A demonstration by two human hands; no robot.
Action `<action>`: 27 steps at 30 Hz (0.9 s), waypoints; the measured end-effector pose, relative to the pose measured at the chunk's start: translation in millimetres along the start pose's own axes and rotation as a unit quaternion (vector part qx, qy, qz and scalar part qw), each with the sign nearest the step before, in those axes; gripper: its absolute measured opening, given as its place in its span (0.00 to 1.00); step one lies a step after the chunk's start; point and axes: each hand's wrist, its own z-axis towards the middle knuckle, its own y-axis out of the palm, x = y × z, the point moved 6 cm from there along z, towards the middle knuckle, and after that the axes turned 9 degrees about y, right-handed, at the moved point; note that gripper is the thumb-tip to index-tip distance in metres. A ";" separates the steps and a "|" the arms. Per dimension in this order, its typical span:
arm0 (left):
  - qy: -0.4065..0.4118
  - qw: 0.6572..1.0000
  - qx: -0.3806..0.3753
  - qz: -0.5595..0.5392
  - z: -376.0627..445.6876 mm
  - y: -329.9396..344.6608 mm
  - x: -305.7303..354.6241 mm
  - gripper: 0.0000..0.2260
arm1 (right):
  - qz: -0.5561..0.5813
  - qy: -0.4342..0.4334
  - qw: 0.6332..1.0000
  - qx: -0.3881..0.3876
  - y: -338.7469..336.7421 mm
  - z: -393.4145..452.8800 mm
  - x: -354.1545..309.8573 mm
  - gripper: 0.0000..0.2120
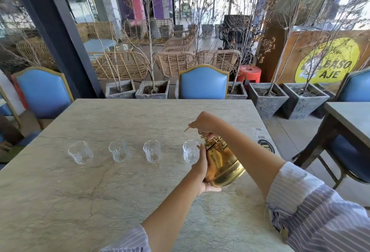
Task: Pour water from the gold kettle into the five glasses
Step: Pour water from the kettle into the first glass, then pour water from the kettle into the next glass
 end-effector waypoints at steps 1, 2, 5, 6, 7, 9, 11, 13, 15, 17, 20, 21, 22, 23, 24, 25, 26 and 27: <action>0.000 1.000 0.000 0.003 -1.2 0.0 0.4 0.44 | -0.002 0.001 1.000 0.000 0.1 -0.8 -0.2 0.16; 0.000 1.000 -0.001 0.004 -2.6 0.3 0.8 0.44 | -0.004 0.002 1.000 0.000 0.1 -1.5 -0.6 0.16; -0.001 1.000 -0.005 0.003 -6.1 1.4 1.8 0.44 | -0.003 0.009 1.000 -0.008 0.7 -2.4 -2.3 0.17; -0.002 1.000 -0.006 0.004 -6.6 1.5 2.3 0.44 | 0.000 0.012 1.000 -0.015 1.4 -2.7 -2.7 0.17; -0.002 1.000 -0.007 0.005 -7.4 1.8 2.5 0.44 | 0.001 0.015 1.000 -0.020 2.1 -2.9 -2.9 0.18; -0.002 1.000 -0.010 0.005 -8.4 2.3 2.8 0.44 | 0.001 0.016 1.000 -0.022 2.3 -3.6 -3.6 0.17; -0.003 1.000 -0.011 0.004 -8.1 1.8 2.8 0.44 | 0.002 0.014 1.000 -0.021 2.0 -4.6 -4.3 0.17; -0.004 1.000 -0.010 0.003 -6.9 1.1 2.2 0.44 | 0.001 0.011 1.000 -0.020 1.8 -5.1 -4.7 0.17; -0.006 1.000 -0.009 0.002 -5.8 0.7 1.5 0.44 | 0.001 0.013 1.000 -0.021 2.0 -5.0 -4.3 0.17; -0.005 1.000 -0.010 0.002 -4.3 0.2 0.8 0.45 | 0.006 0.013 1.000 -0.020 2.2 -4.8 -3.8 0.16; 0.000 1.000 -0.015 0.014 -1.7 -0.3 0.4 0.45 | 0.010 0.009 1.000 -0.009 2.2 -5.3 -2.3 0.17; 0.002 1.000 -0.015 0.015 0.3 -1.3 -0.5 0.46 | 0.010 0.010 1.000 -0.003 2.1 -4.9 -1.3 0.17; 0.002 1.000 -0.016 0.016 1.3 -2.2 -0.9 0.46 | 0.008 0.011 1.000 0.003 1.9 -4.9 0.0 0.18; 0.003 1.000 -0.015 0.021 1.8 -3.5 -1.3 0.47 | 0.008 0.015 1.000 0.007 1.9 -4.6 1.9 0.18; 0.004 1.000 -0.014 0.023 2.4 -4.7 -1.8 0.47 | 0.013 0.019 1.000 0.011 2.1 -4.0 4.5 0.19; 0.005 0.999 -0.014 0.028 4.1 -6.0 -2.8 0.48 | 0.024 0.020 0.999 0.014 2.8 -2.4 7.6 0.20; 0.008 0.999 -0.013 0.032 6.9 -7.6 -4.3 0.51 | 0.040 0.019 0.999 0.020 3.1 -0.9 10.8 0.20; 0.010 0.999 -0.008 0.034 11.3 -9.8 -6.4 0.56 | 0.057 0.015 0.998 0.027 3.5 0.6 14.2 0.20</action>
